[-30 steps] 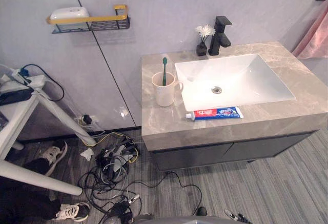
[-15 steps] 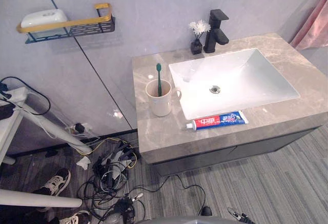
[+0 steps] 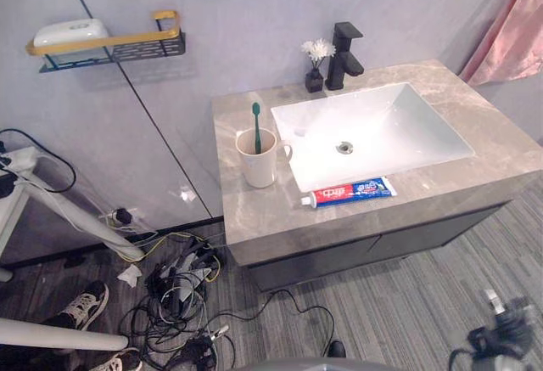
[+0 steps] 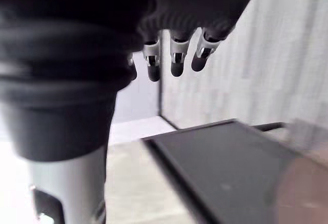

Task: Organize washtable

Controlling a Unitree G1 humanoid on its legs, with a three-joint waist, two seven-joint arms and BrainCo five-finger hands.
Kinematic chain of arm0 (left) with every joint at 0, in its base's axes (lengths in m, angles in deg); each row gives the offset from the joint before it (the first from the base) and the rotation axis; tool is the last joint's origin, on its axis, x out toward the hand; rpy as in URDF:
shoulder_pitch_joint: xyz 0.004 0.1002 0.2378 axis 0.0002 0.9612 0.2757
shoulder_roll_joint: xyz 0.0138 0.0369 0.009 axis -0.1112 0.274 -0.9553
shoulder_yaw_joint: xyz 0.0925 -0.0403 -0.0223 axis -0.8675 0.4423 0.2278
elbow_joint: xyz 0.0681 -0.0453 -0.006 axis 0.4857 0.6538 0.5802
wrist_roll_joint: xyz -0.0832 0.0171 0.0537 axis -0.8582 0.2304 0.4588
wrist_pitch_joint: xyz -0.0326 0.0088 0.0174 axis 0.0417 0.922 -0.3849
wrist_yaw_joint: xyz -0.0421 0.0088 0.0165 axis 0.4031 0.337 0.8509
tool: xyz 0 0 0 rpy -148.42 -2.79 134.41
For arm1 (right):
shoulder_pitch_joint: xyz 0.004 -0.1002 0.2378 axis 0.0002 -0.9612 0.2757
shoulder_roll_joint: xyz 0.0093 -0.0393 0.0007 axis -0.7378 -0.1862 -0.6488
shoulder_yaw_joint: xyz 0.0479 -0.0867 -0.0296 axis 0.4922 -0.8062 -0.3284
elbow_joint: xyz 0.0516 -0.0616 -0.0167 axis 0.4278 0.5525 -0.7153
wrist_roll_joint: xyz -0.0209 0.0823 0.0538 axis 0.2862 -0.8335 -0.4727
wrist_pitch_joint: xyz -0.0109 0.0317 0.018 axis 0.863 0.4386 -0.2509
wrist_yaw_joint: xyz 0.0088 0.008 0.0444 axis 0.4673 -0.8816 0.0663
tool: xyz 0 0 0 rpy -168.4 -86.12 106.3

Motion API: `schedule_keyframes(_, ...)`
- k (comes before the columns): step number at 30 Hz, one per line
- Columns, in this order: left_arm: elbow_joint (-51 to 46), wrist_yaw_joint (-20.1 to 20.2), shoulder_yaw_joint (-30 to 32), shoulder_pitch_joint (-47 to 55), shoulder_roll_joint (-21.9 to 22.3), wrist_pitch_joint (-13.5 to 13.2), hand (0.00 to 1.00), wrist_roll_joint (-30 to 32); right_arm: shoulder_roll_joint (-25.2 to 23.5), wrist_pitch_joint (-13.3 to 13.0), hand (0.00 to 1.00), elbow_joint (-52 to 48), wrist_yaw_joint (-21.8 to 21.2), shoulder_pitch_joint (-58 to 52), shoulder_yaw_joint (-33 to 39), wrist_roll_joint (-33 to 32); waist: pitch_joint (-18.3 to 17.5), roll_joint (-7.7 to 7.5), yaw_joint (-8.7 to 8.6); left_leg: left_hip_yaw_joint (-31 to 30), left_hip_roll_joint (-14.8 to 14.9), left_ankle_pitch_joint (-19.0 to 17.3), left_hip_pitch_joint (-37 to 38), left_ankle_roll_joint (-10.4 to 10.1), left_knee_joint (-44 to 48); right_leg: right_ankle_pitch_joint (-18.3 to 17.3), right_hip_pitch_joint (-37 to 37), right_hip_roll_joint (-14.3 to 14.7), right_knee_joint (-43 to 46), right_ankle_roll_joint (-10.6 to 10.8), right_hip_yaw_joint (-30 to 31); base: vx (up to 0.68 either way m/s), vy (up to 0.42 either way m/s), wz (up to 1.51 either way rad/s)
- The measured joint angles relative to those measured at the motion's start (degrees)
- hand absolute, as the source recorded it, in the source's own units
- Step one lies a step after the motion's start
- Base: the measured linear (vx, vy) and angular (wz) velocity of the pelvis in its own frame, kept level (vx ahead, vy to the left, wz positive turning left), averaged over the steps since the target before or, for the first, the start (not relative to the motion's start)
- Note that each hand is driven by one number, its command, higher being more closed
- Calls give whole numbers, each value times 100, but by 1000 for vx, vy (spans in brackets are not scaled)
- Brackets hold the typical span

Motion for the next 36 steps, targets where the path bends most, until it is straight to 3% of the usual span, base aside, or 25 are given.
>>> schedule_keyframes(5, -14, -16, -86, -40, 117, 0, 0, 43, -1, -117, 0, -1753, 479, 403, 203, 832, -35, -18, -25, 36, -9, 13, -27, -2, -26, 2, -55, 7, 6, 0, 38, 22, 4, -3)
schedule_keyframes(10, -25, -32, -338, -88, 111, 1, 0, 164, 177, -266, 0, -2843, 502, 739, -120, 1537, -127, -125, -14, -4, -12, 13, -92, -2, -14, 4, -99, 8, 6, 0, 22, 2, -2, 4)
schedule_keyframes(13, -13, -2, -547, -93, 38, 5, 0, 192, 711, -330, 0, -3113, 267, 829, -596, 1686, -163, -179, -16, -58, -23, 13, -125, -1, 0, 7, -96, -4, 7, 2, -6, 0, 3, 8)
schedule_keyframes(17, -13, 36, -550, -94, 11, 2, 0, 266, 1408, -367, 0, -3217, -352, 1001, -1158, 1718, -200, -234, -5, -181, -21, 34, -150, 27, 8, 6, -48, -9, 8, 2, -122, -6, -7, 14)
schedule_keyframes(27, -13, 190, -754, 15, -119, -9, 0, 268, 1812, -363, 0, -3108, -1317, 995, -2480, 1932, -200, -231, -9, -391, -57, 134, -183, 41, -32, 5, 14, -31, 8, 2, -320, -19, -8, 11)
schedule_keyframes(36, -8, 242, -876, 103, -212, -8, 0, 222, 1950, -342, 0, -3101, -1616, 882, -3089, 2037, -200, -230, -2, -427, -73, 166, -194, 43, -62, 4, 11, -43, 8, 2, -367, -3, -1, 2)
